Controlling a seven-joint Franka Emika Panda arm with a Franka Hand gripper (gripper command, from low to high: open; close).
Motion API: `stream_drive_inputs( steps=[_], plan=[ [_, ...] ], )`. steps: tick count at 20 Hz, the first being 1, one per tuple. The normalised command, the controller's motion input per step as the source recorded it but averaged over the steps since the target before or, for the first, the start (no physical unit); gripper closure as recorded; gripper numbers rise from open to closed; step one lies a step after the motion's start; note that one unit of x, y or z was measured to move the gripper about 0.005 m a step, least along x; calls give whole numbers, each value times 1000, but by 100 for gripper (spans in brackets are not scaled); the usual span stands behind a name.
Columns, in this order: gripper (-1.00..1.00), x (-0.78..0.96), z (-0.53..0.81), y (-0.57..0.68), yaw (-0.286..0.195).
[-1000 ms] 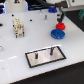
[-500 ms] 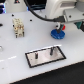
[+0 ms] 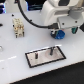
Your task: Insert the blue gear onto the right peg, followed by the red gear
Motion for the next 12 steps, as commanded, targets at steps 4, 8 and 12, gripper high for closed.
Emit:
stream_drive_inputs(
  steps=[4,8,12],
  plan=[
    [-100,-344,-221,-121,0],
    [-100,-275,-47,-68,0],
    [-100,-567,-59,-197,0]
  ],
)
